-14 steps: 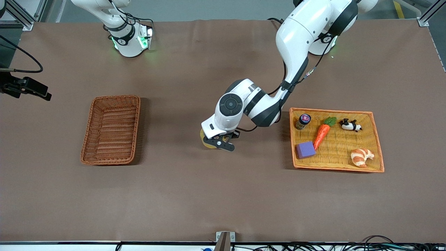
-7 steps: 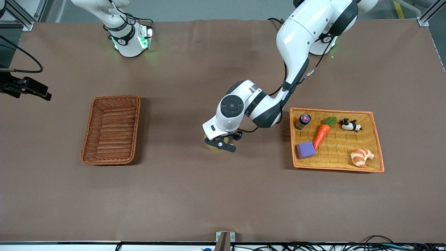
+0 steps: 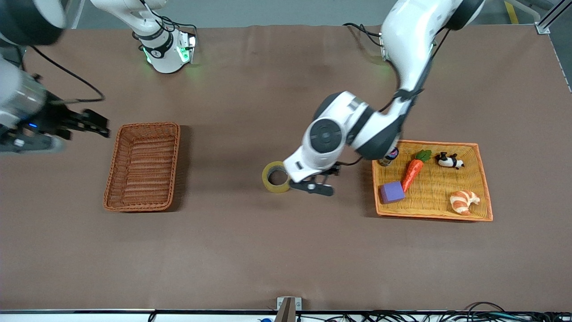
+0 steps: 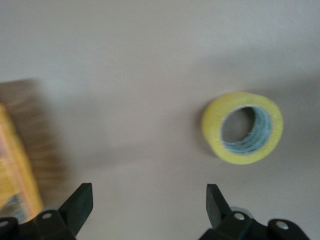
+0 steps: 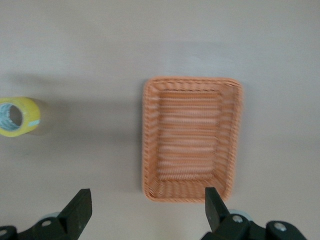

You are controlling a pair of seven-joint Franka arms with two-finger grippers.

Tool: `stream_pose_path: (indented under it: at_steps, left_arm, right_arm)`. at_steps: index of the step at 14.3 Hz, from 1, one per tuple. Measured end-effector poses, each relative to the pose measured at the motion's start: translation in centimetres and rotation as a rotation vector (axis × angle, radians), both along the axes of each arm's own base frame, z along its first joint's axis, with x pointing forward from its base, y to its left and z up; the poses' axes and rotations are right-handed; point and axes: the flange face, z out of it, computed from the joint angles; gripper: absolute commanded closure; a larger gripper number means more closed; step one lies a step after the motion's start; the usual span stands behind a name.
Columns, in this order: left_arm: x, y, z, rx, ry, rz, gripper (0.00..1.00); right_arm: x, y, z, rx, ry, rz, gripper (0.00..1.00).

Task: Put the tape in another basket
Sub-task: 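Set the tape on the table while the right gripper reaches over, then lower the right gripper onto the tape while the left gripper withdraws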

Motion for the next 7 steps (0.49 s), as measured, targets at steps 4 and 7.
stream_pose_path:
  at_steps: [4, 7]
  left_arm:
    - [-0.3, 11.6, 11.1, -0.013, -0.093, 0.104, 0.00]
    - [-3.2, 18.6, 17.2, -0.008, -0.153, 0.135, 0.00]
  right_arm:
    - [2.7, 10.6, -7.5, 0.061, -0.034, -0.042, 0.00]
    - [3.0, 18.4, -14.0, 0.034, -0.066, -0.042, 0.00]
